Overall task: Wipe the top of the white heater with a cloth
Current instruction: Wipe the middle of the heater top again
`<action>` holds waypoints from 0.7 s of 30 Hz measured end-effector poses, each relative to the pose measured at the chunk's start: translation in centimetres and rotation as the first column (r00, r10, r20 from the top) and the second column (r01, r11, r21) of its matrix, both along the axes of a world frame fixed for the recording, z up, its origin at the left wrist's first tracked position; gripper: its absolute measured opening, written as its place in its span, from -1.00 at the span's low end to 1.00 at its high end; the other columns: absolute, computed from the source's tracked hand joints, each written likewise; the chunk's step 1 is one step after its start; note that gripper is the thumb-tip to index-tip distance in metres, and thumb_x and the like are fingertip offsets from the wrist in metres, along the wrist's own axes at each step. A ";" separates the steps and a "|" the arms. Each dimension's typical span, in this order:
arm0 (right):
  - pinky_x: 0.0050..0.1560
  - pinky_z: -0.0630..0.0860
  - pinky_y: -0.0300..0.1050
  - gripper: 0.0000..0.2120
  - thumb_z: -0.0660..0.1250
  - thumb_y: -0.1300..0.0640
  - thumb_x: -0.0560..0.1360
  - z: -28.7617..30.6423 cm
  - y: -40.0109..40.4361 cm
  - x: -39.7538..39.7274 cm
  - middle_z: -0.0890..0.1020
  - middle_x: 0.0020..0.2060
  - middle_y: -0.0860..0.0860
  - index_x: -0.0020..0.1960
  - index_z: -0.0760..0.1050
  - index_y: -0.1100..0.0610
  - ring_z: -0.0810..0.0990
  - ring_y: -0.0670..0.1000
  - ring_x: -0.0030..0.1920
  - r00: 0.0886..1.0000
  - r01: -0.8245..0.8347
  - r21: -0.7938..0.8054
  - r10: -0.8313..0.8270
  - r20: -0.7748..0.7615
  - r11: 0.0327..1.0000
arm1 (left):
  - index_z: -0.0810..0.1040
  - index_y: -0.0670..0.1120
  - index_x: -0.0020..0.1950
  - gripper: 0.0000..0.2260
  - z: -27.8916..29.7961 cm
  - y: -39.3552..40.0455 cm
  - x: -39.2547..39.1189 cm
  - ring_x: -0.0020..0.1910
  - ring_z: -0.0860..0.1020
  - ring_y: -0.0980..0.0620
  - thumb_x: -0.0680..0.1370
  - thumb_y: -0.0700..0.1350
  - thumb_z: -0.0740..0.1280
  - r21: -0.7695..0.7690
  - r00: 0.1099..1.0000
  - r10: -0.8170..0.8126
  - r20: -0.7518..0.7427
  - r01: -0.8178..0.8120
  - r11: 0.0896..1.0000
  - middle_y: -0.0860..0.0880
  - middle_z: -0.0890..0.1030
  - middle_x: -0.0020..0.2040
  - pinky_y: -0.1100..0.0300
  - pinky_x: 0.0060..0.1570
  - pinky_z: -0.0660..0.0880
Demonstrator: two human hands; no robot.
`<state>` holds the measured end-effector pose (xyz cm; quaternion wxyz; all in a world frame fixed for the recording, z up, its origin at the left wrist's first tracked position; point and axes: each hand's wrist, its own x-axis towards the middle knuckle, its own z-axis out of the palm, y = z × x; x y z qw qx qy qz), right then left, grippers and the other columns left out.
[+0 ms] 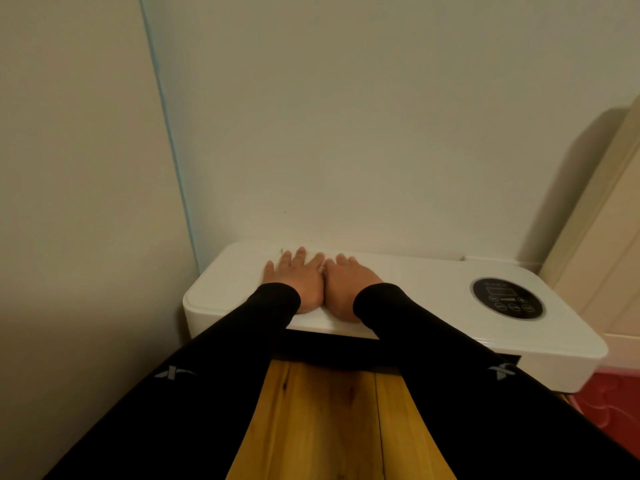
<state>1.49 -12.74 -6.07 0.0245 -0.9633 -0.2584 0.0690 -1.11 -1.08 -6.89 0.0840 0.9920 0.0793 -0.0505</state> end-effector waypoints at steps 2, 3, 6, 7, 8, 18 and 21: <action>0.55 0.15 0.11 -0.38 0.10 0.04 0.63 -0.1 0.1 0.5 0.10 0.59 0.25 0.62 0.03 0.20 0.08 0.26 0.59 1.000 0.001 0.007 -0.001 0.008 1.000 | -0.14 0.13 0.59 -0.48 -0.1 0.1 0.5 0.57 -0.18 -0.14 0.63 0.02 -0.07 -0.005 1.000 0.000 0.007 0.000 1.000 -0.04 -0.17 0.61 -0.19 0.49 -0.17; 0.55 0.15 0.11 -0.39 0.10 0.04 0.63 -0.1 0.1 0.7 0.11 0.58 0.26 0.62 0.03 0.20 0.09 0.26 0.59 1.000 0.000 0.008 0.000 0.014 1.000 | -0.14 0.13 0.59 -0.48 -0.2 0.2 0.7 0.57 -0.18 -0.14 0.63 0.03 -0.08 -0.005 1.000 0.001 0.013 -0.001 1.000 -0.03 -0.17 0.61 -0.19 0.49 -0.17; 0.55 0.15 0.12 -0.40 0.08 0.05 0.64 -0.1 0.0 1.2 0.10 0.58 0.26 0.61 0.03 0.21 0.09 0.26 0.59 1.000 0.002 0.014 -0.002 0.020 1.000 | -0.14 0.13 0.59 -0.49 -0.3 0.3 1.3 0.57 -0.18 -0.14 0.64 0.03 -0.10 -0.007 1.000 0.006 0.025 -0.006 1.000 -0.03 -0.17 0.61 -0.19 0.49 -0.16; 0.55 0.15 0.12 -0.40 0.07 0.05 0.64 -0.1 0.0 1.4 0.09 0.59 0.26 0.62 0.03 0.21 0.09 0.26 0.59 1.000 0.001 0.016 -0.001 0.020 1.000 | -0.14 0.14 0.59 -0.49 -0.4 0.3 1.4 0.57 -0.18 -0.14 0.64 0.03 -0.09 -0.006 1.000 0.009 0.026 -0.009 1.000 -0.03 -0.17 0.61 -0.19 0.49 -0.16; 0.55 0.14 0.11 -0.40 0.07 0.05 0.64 -0.1 0.1 1.5 0.08 0.59 0.26 0.62 0.02 0.20 0.08 0.25 0.59 1.000 0.000 0.018 0.000 0.020 1.000 | -0.14 0.14 0.58 -0.49 -0.4 0.3 1.6 0.57 -0.18 -0.14 0.63 0.03 -0.09 -0.003 1.000 0.012 0.027 -0.012 1.000 -0.02 -0.17 0.61 -0.19 0.49 -0.16; 0.56 0.13 0.11 -0.39 0.10 0.06 0.63 0.1 0.3 1.8 0.08 0.60 0.23 0.62 0.03 0.17 0.08 0.23 0.60 1.000 0.008 0.014 -0.008 0.012 1.000 | -0.13 0.13 0.59 -0.46 -0.3 0.3 1.6 0.57 -0.16 -0.13 0.63 0.01 -0.04 -0.008 0.999 0.018 0.033 -0.018 1.000 -0.04 -0.16 0.61 -0.19 0.50 -0.15; 0.55 0.14 0.11 -0.39 0.11 0.07 0.62 0.2 0.4 1.5 0.09 0.60 0.23 0.62 0.04 0.17 0.11 0.22 0.59 1.000 0.019 -0.007 -0.019 0.011 1.000 | -0.15 0.11 0.59 -0.43 -0.1 0.3 1.2 0.57 -0.17 -0.14 0.61 0.00 0.01 0.003 1.000 0.011 0.016 -0.011 1.000 -0.05 -0.17 0.61 -0.19 0.50 -0.14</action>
